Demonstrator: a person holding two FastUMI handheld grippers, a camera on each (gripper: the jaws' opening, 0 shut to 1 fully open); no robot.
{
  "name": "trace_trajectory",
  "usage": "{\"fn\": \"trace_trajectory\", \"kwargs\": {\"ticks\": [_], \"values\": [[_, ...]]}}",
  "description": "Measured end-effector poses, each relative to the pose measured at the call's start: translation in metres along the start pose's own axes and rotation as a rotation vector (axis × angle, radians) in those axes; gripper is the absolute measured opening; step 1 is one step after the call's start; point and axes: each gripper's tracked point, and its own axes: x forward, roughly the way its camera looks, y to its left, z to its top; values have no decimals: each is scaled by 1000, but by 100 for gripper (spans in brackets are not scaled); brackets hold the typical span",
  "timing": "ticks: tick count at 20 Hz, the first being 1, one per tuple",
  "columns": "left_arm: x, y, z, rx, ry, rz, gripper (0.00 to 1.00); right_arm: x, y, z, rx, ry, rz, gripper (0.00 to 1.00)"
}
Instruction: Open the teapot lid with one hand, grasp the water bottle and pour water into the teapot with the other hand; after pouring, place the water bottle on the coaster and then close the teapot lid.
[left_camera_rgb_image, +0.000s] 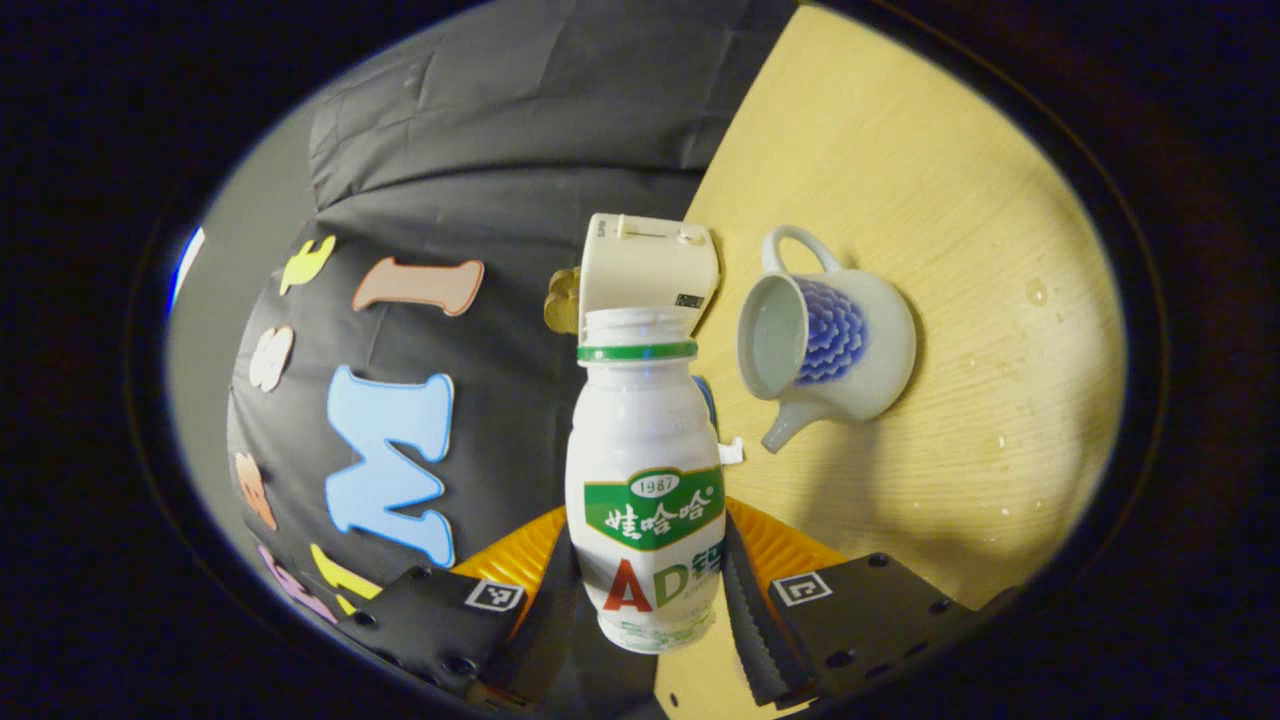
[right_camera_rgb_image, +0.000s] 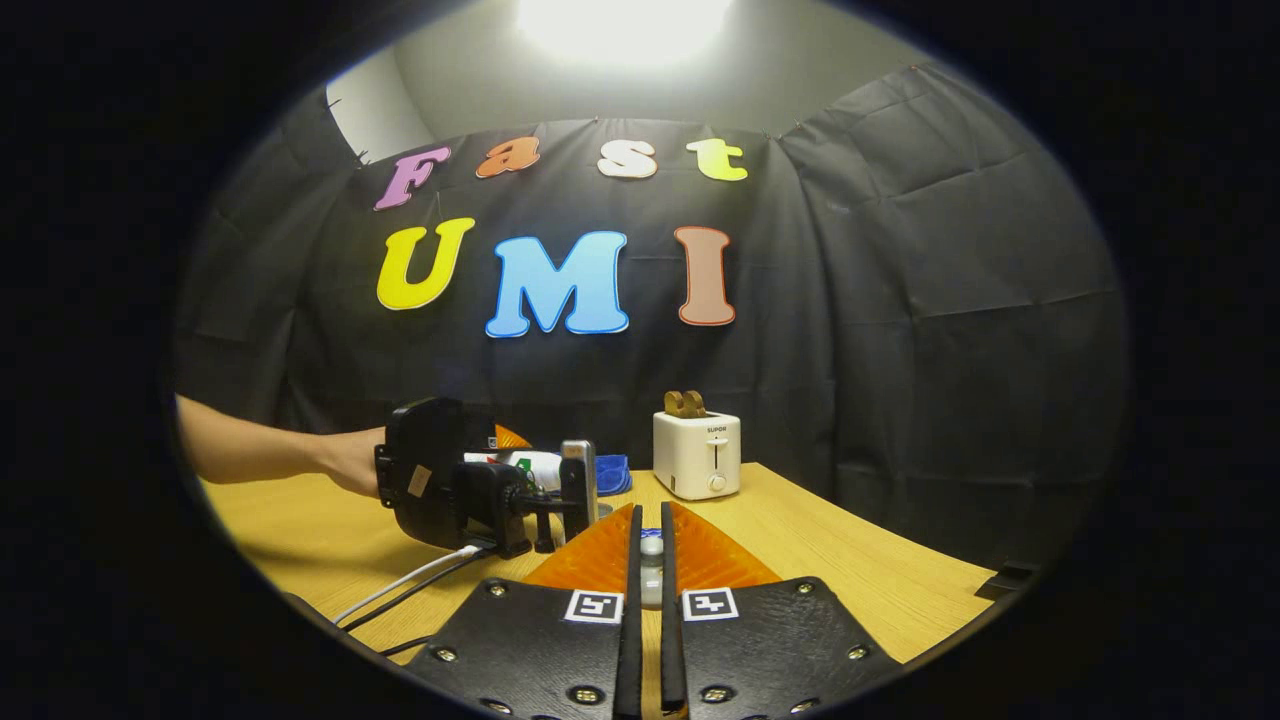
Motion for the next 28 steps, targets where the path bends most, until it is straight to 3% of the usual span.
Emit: {"fn": "trace_trajectory", "kwargs": {"ticks": [3, 4, 5, 6, 8, 9, 10, 14, 15, 17, 22, 23, 25, 26, 28], "values": [[-15, 4, -10, -257, -8, 7, 81, 9, 2, 0, 3, 9, 13, 7], [-21, 6, -12, -351, -22, 12, 75, 15, 4, 0, 0, 15, 24, 7], [-27, 9, -16, -442, -30, 19, 82, 22, 7, 0, 2, 21, 37, 7], [-34, 10, -21, -527, -37, 24, 75, 31, 11, 1, 8, 28, 53, 7], [-48, 9, -37, -653, -25, 31, 78, 50, 24, -1, 7, 43, 100, 7], [-53, 9, -47, -701, -15, 40, 75, 61, 31, -4, 5, 55, 122, 7], [-59, 10, -58, -751, -7, 50, 81, 73, 37, -6, 8, 68, 140, 7], [-78, 9, -84, -945, -19, 80, 70, 116, 60, -12, -22, 90, 176, 7], [-81, 12, -88, -983, -25, 88, 81, 126, 64, -12, -28, 95, 178, 7], [-86, 15, -96, -1055, -44, 94, 81, 145, 74, -12, -24, 103, 189, 7], [-99, 29, -115, -1244, -109, 104, 81, 191, 78, -20, 7, 92, 159, 7], [-100, 30, -118, -1298, -126, 97, 75, 198, 78, -25, 7, 99, 151, 7], [-105, 38, -123, -1390, -148, 90, 75, 211, 74, -35, 5, 114, 133, 7], [-108, 43, -128, -1416, -155, 96, 80, 216, 73, -41, 4, 124, 130, 7], [-114, 53, -141, -1429, -157, 141, 77, 222, 73, -52, 9, 150, 130, 7]]}}
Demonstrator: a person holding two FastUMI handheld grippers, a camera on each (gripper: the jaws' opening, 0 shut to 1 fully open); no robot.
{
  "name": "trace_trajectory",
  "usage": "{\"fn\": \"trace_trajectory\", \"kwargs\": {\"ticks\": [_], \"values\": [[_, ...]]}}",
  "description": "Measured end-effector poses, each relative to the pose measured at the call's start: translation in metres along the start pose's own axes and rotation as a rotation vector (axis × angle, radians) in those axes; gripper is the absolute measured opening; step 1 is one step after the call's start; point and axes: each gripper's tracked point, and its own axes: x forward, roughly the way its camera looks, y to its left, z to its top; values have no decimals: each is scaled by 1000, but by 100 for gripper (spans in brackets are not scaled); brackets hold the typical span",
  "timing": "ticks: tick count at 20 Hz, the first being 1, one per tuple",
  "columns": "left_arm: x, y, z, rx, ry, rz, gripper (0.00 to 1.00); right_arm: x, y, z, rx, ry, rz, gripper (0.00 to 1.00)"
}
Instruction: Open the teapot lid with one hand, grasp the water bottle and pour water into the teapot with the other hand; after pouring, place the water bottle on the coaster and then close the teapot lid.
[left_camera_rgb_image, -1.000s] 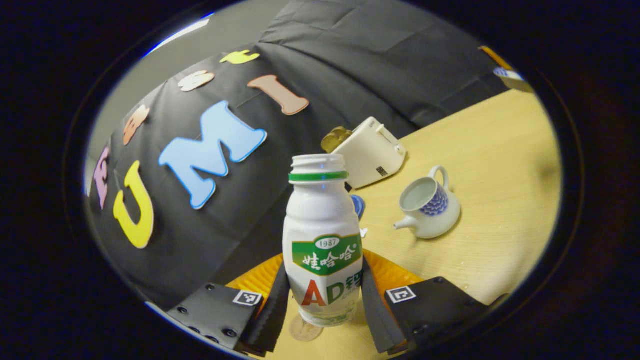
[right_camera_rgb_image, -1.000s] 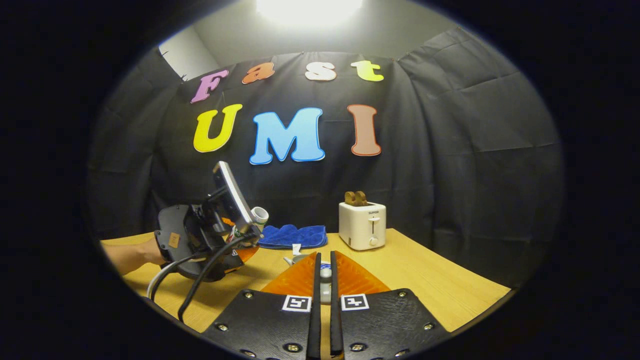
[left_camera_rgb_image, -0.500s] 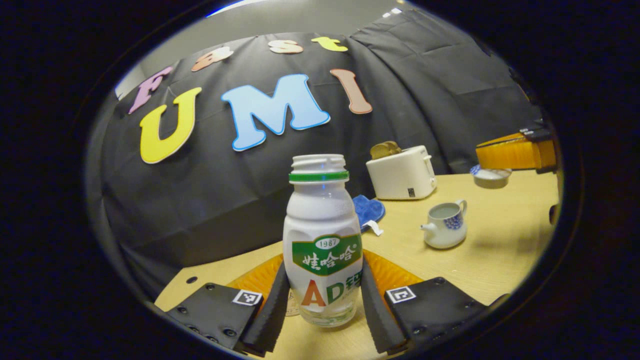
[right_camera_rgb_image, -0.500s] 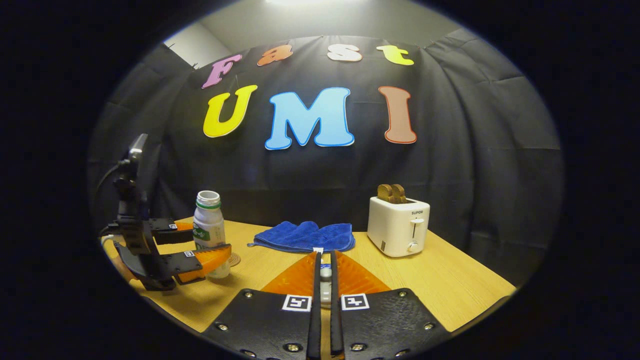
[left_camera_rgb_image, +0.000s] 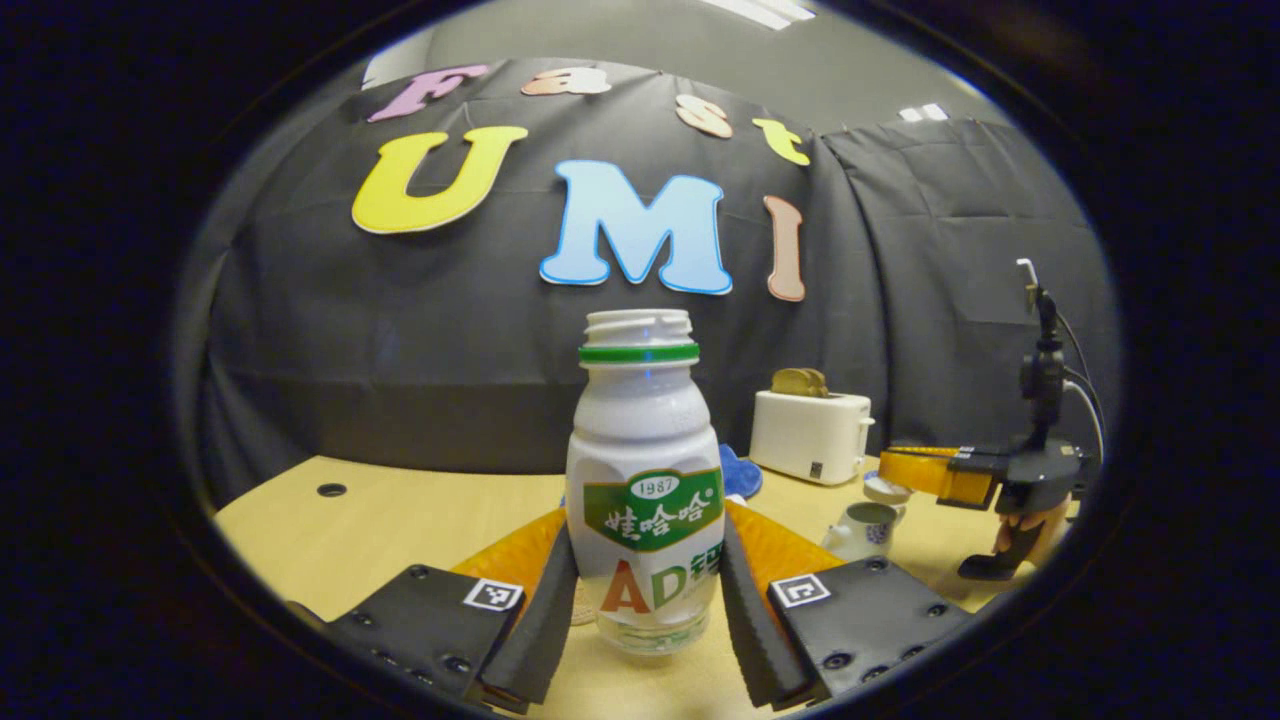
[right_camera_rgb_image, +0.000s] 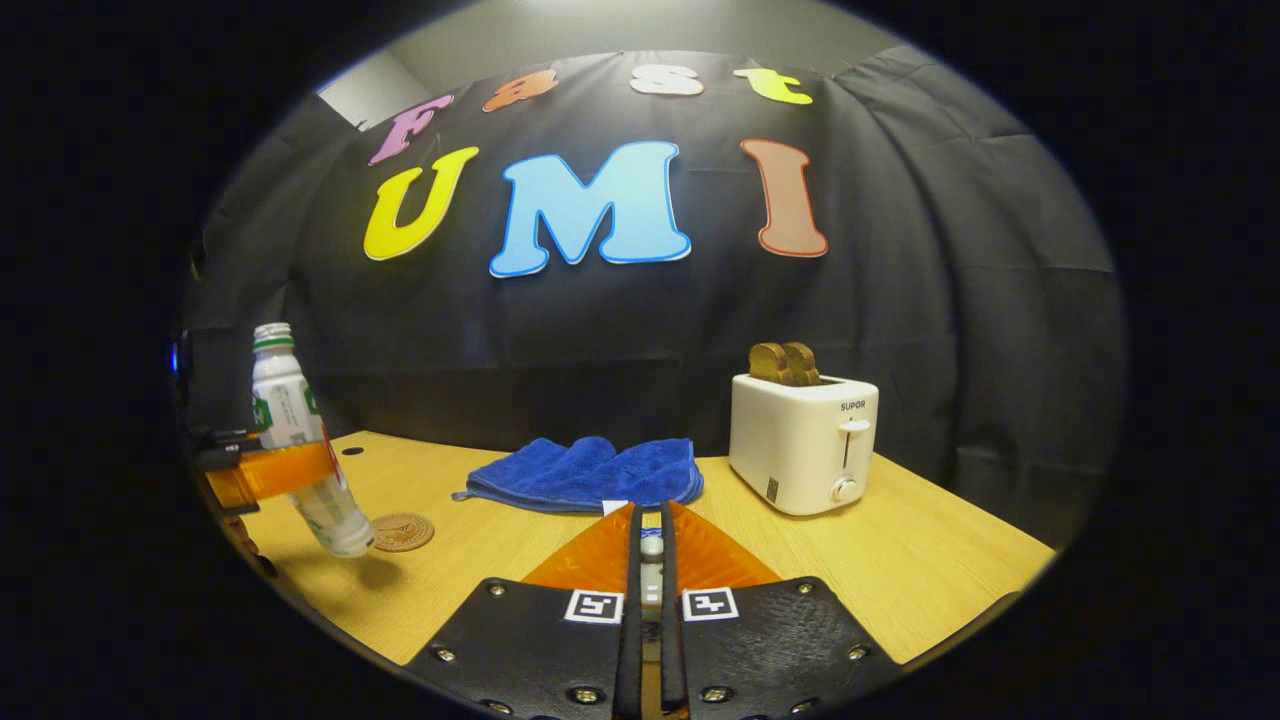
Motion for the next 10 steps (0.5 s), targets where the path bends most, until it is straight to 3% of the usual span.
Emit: {"fn": "trace_trajectory", "kwargs": {"ticks": [4, 5, 6, 10], "values": [[-2, 20, 3, 4, -8, 47, 75, 6, 2, -12, -19, 18, 8, 7], [-1, 22, 0, 3, 0, 50, 70, 7, 2, -15, -29, 24, 7, 7], [-1, 24, -2, 6, 6, 57, 80, 7, 2, -17, -35, 29, 9, 7], [1, 27, -10, 10, 30, 63, 80, 11, -1, -26, -54, 58, -6, 7]]}}
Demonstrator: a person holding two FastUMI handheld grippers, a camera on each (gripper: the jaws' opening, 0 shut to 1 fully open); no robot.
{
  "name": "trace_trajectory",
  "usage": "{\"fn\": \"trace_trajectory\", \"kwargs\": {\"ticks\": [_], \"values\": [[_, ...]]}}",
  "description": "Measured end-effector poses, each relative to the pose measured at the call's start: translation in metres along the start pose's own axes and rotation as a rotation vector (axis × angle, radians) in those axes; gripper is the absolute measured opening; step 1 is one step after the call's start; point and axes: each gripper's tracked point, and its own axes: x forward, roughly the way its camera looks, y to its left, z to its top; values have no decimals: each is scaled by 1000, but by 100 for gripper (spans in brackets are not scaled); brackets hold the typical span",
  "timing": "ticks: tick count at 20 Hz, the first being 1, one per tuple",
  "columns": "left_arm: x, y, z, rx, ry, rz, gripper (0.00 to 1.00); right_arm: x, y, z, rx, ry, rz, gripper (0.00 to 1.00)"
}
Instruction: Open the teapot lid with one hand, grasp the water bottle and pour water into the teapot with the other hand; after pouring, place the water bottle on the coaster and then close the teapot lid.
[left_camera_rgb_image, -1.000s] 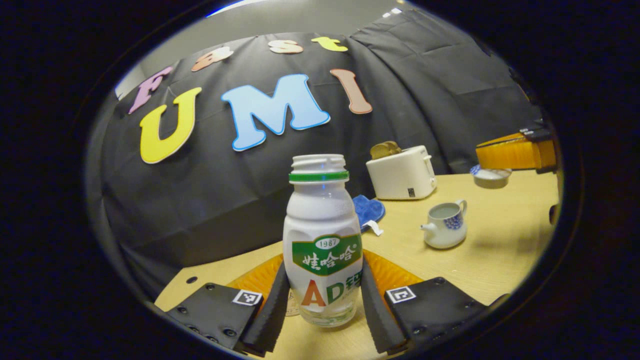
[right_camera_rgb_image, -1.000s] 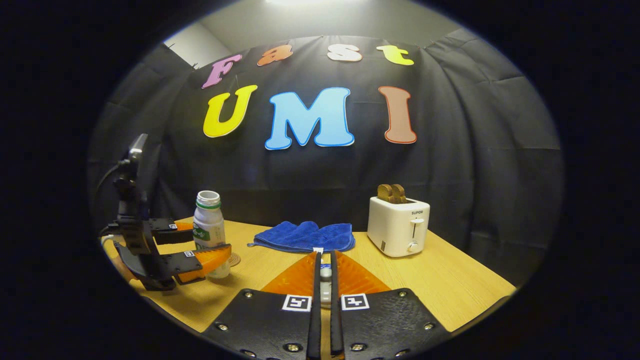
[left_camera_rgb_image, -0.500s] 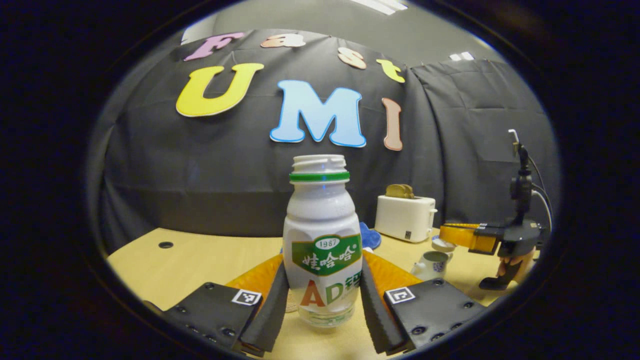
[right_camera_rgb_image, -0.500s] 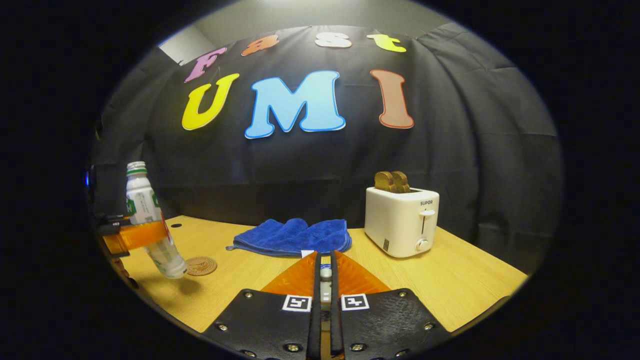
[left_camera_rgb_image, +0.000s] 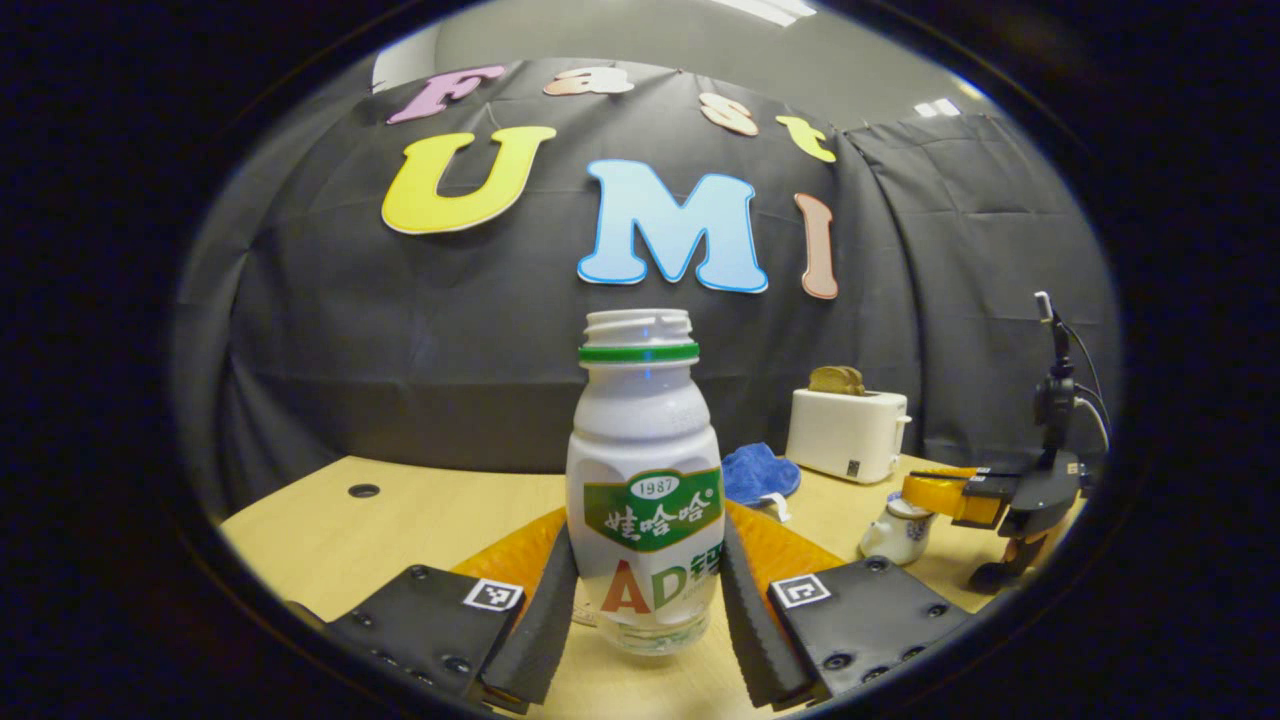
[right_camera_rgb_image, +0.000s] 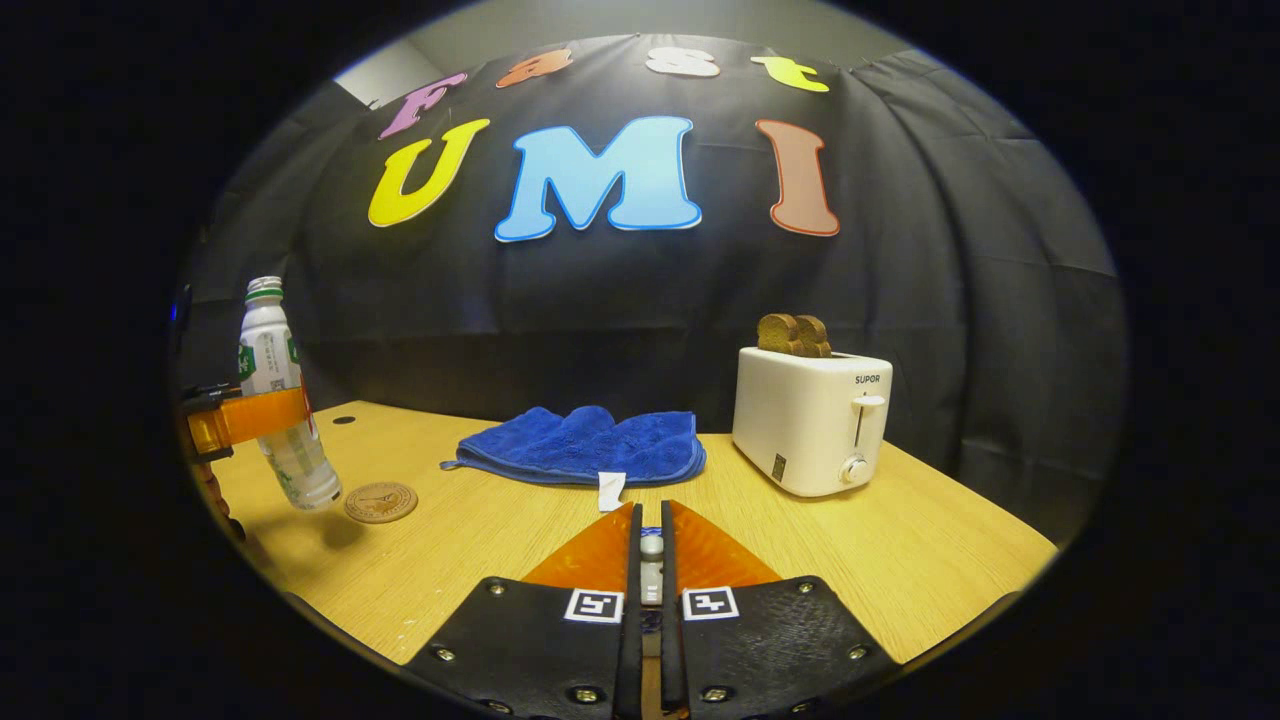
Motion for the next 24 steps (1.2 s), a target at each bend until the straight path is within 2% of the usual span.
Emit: {"fn": "trace_trajectory", "kwargs": {"ticks": [1, 3, 4, 5, 6, 7, 8, 10, 13, 21, 22, 23, 24], "values": [[1, 1, -1, 0, 2, 5, 70, 0, -1, -4, -3, 7, -3, 7], [2, 5, -4, 0, 8, 16, 80, -6, -2, 5, 3, -20, -5, 10], [2, 9, -6, 3, 11, 30, 80, -11, -4, 14, -7, -49, -9, 18], [2, 11, -9, 1, 14, 37, 80, -17, -6, 22, -25, -80, -19, 29], [3, 14, -11, -3, 18, 44, 76, -22, -8, 31, -32, -119, -27, 67], [5, 14, -11, -3, 19, 49, 75, -31, -5, 39, -32, -147, -19, 70], [6, 15, -13, 1, 20, 55, 70, -37, -1, 44, -27, -164, -4, 70], [14, 21, -14, 20, 29, 70, 80, -42, 9, 49, -24, -184, 20, 70], [28, 34, -4, 31, 0, 114, 80, -44, 19, 49, -80, -197, 30, 70], [75, 47, -22, -11, 52, 103, 80, -54, 44, 55, -112, -215, 87, 70], [78, 48, -26, -12, 55, 102, 75, -54, 44, 55, -117, -216, 86, 70], [81, 47, -26, -8, 59, 103, 80, -53, 44, 55, -121, -215, 85, 69], [83, 47, -29, -4, 64, 104, 80, -52, 44, 54, -126, -213, 81, 69]]}}
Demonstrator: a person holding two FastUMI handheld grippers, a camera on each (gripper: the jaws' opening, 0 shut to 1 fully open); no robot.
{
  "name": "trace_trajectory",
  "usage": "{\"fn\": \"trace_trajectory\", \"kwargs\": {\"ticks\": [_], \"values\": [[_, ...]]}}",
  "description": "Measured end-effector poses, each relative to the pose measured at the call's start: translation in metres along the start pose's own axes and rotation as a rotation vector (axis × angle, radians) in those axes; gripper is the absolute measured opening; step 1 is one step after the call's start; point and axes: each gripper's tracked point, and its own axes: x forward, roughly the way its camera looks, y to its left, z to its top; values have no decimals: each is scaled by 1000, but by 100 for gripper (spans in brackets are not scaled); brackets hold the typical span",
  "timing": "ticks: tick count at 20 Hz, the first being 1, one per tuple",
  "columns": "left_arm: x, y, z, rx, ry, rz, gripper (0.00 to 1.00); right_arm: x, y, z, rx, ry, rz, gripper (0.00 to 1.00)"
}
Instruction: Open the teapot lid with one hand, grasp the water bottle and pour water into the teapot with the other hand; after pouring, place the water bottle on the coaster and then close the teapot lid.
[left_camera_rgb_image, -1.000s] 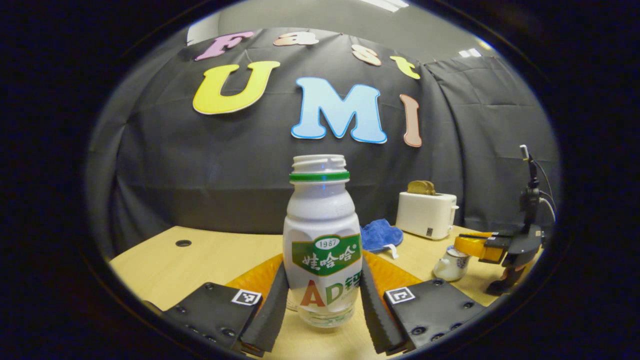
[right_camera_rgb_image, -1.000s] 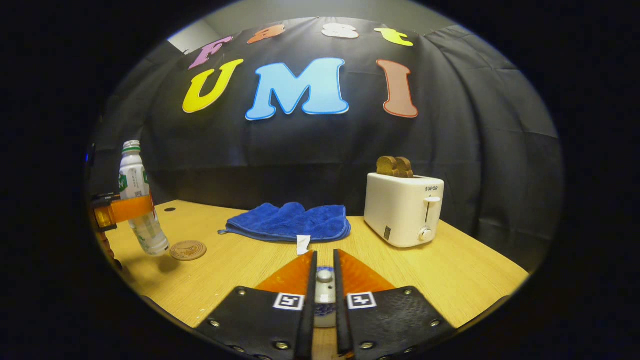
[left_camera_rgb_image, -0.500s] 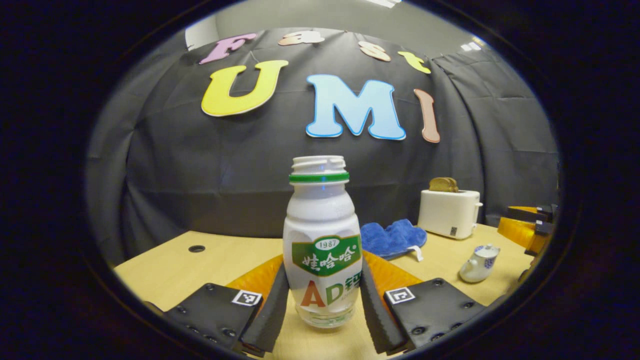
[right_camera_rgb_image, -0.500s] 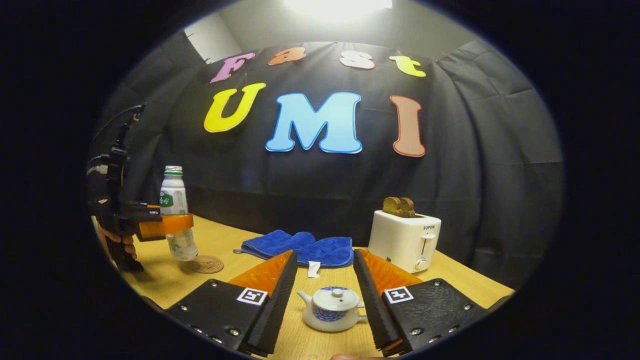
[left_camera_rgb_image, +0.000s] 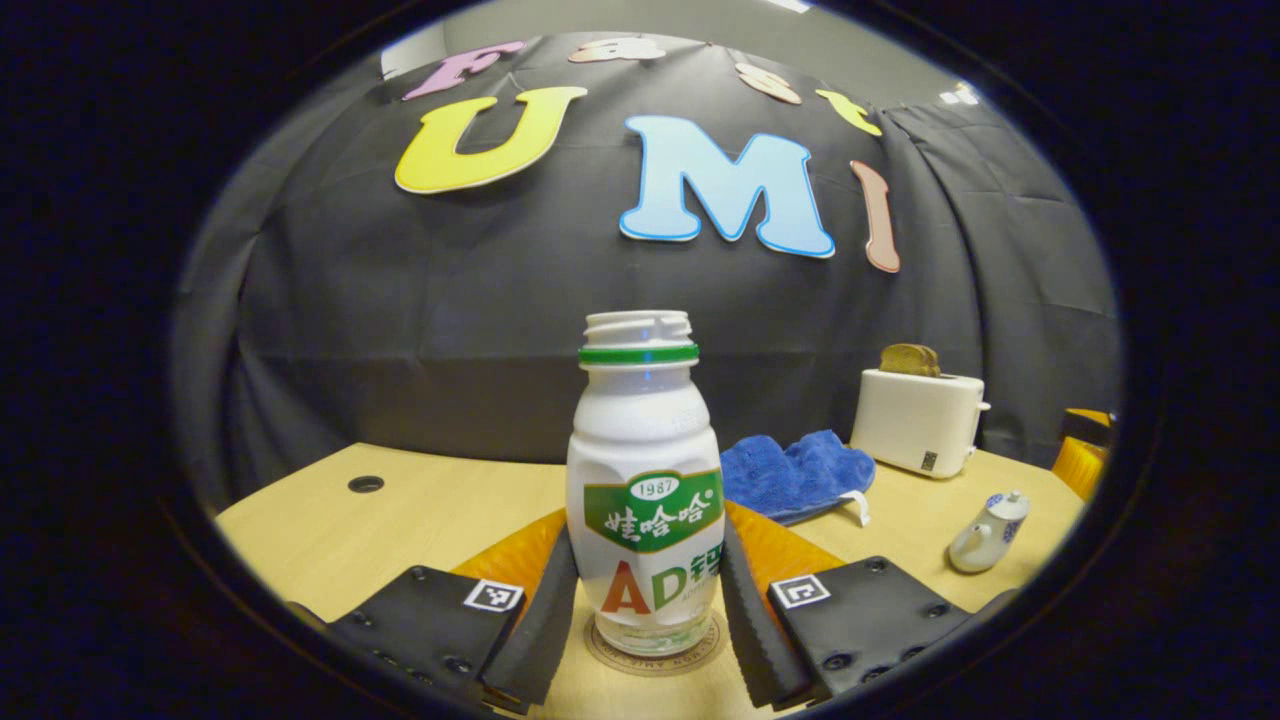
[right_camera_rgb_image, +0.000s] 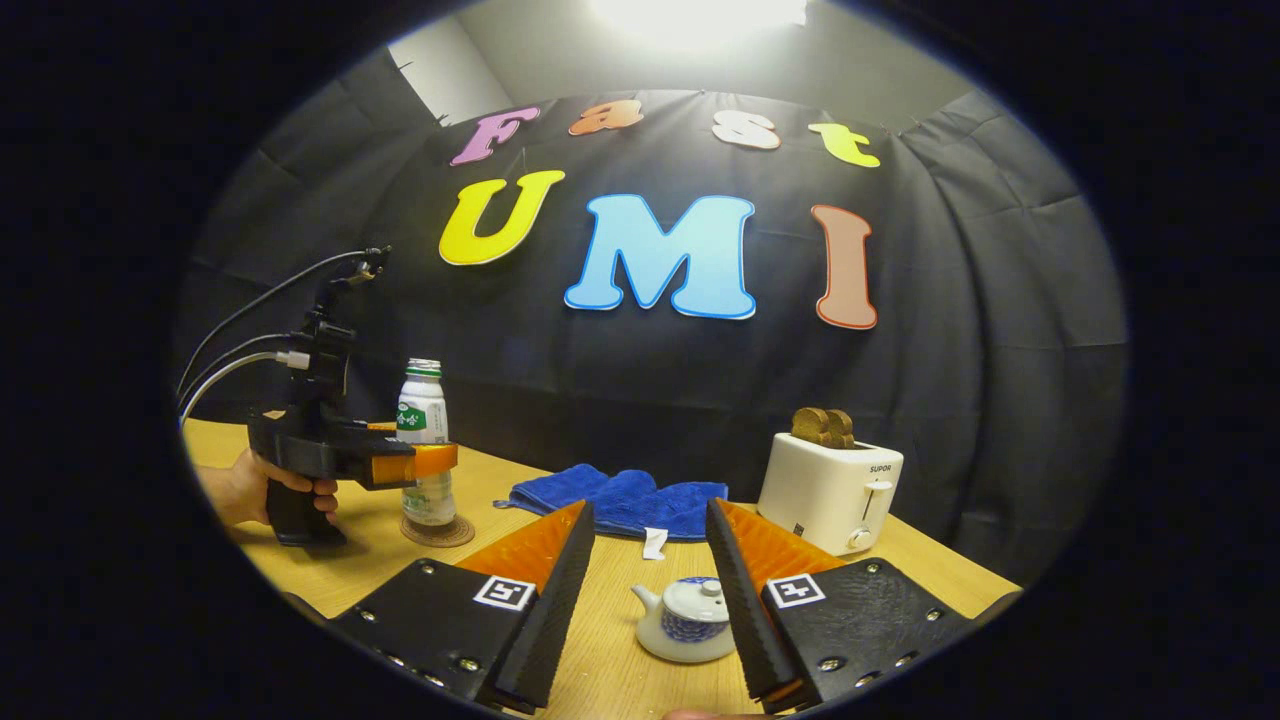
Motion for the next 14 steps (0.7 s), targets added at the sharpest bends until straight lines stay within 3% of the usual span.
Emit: {"fn": "trace_trajectory", "kwargs": {"ticks": [4, 5, 6, 7, 9, 10, 13, 14], "values": [[4, -1, -10, 12, 26, -2, 80, 1, 0, 0, -2, 4, -2, 69], [4, -1, -11, 9, 24, -5, 75, 1, -1, -1, -1, 5, -2, 70], [4, -1, -10, 11, 23, -8, 80, 1, -1, -2, 1, 7, -2, 70], [6, -2, -11, 18, 26, -9, 75, 2, -1, -2, 2, 9, -2, 70], [7, -4, -12, 30, 29, -8, 75, 3, 0, -5, -6, 15, -2, 70], [8, -4, -12, 36, 30, -13, 80, 3, 2, -6, -8, 18, 1, 70], [7, -10, -14, 54, 43, -38, 78, 2, 2, -7, -13, 21, 1, 70], [5, -11, -12, 52, 35, -44, 85, 2, 2, -6, -10, 19, 1, 70]]}}
